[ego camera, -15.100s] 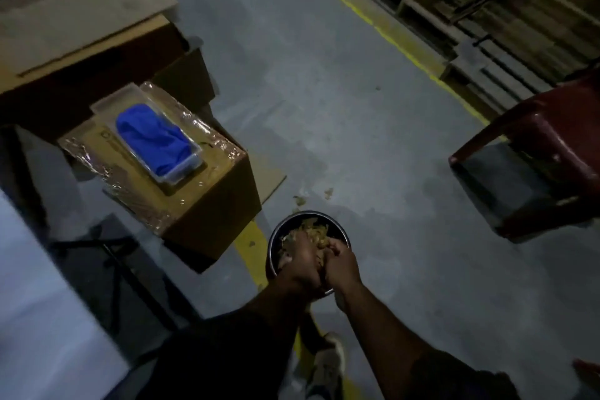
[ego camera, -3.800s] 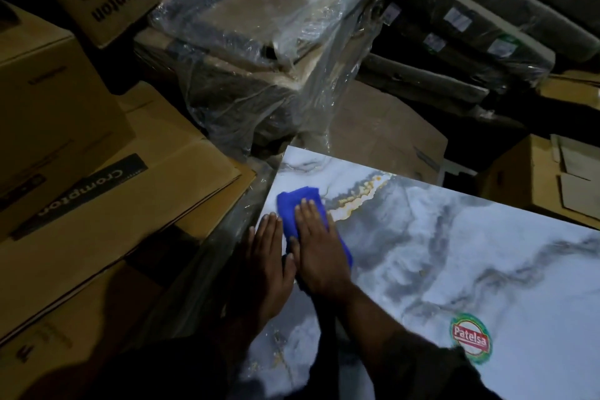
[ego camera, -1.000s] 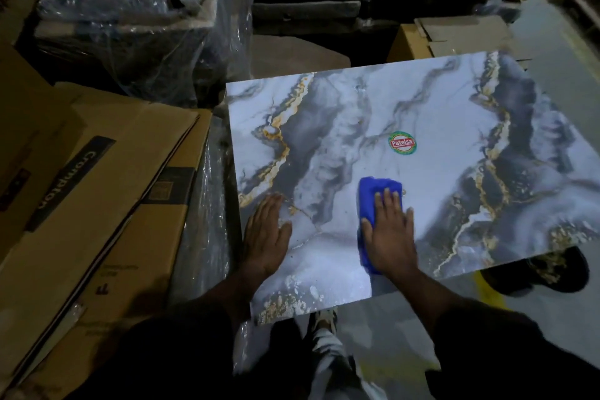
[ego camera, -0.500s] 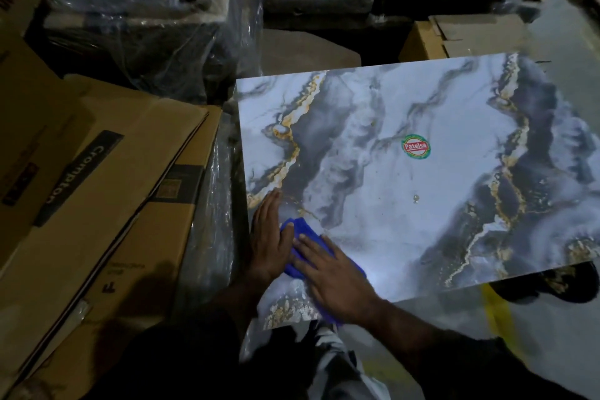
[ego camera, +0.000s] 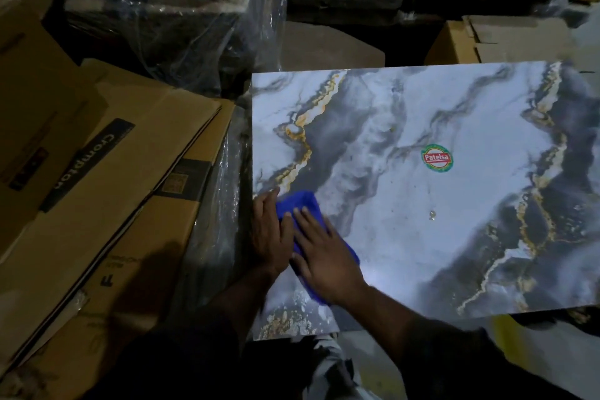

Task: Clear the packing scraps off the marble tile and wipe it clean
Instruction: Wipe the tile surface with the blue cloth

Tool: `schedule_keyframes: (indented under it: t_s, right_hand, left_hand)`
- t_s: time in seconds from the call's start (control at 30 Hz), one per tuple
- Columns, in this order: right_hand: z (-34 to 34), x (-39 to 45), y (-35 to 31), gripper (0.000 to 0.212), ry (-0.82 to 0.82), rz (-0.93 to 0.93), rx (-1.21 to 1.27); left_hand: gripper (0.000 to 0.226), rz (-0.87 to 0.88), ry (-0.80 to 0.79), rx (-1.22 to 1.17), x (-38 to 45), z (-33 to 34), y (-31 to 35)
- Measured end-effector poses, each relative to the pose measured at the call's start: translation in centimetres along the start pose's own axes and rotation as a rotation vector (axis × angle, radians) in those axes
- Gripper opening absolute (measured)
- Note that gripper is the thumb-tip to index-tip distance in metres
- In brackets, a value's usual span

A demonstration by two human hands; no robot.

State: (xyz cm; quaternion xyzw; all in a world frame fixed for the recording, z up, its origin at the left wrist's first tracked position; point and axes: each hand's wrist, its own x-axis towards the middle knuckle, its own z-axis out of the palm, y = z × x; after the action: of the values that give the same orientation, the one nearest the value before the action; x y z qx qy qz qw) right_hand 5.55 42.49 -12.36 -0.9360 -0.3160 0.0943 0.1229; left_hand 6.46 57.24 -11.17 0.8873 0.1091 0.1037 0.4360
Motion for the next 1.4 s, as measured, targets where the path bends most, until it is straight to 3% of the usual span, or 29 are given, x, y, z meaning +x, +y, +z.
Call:
schedule_keyframes:
  t_s: [0.13,0.23,0.37,0.5,0.6,0.7,0.8,0.93,1.07,1.2,1.4]
  right_hand:
    - [0.1,-6.0,2.5,0.057,-0.02,-0.157,-0.112]
    - [-0.4,-5.0,4.4,0.058,-0.045,-0.24,-0.148]
    - [-1.2,1.3,6.1,0.059,0.003,-0.143,-0.125]
    - [-1.8,7.3,7.8,0.062,0.023,-0.071,-0.122]
    - [-2.8,11.2,8.7,0.064,0.038,0.018,-0.084]
    - [-3.8,16.5,9.6,0.064,0.083,0.155,-0.065]
    - [-4.5,21.2,8.5,0.064,0.015,0.21,-0.04]
    - [-3.5,19.7,6.1,0.063,-0.021,-0.086,-0.088]
    - [-2.0,13.2,3.6,0.062,-0.03,-0.287,-0.081]
    - [0.2,4.7,0.8,0.058,-0.003,-0.448,-0.042]
    - [2.3,-3.9,-1.6,0.053,-0.097,-0.581,-0.04]
  left_hand:
    - [0.048,0.037,0.062,-0.006,2.2,0.5,-0.1]
    - [0.047,-0.01,0.117,-0.055,3.5,0.9,-0.5]
    - [0.045,-0.002,0.165,0.053,3.3,1.1,-0.9]
    - [0.064,-0.003,0.077,0.223,3.5,1.6,-0.4]
    - [0.072,-0.057,0.076,0.154,3.8,1.7,-0.9]
    - [0.063,0.009,0.147,0.073,3.5,2.1,-2.1]
    - [0.06,0.028,0.167,0.065,3.4,2.1,-3.0]
    - [0.064,-0.14,0.091,-0.217,3.8,0.7,-3.0]
    - [0.063,-0.392,0.203,-0.596,4.4,-1.5,-2.2]
    - [0.064,-0.453,0.279,-0.548,3.2,-2.9,-1.1]
    - [0.061,-0.366,0.07,-0.416,-0.2,-3.1,-0.5]
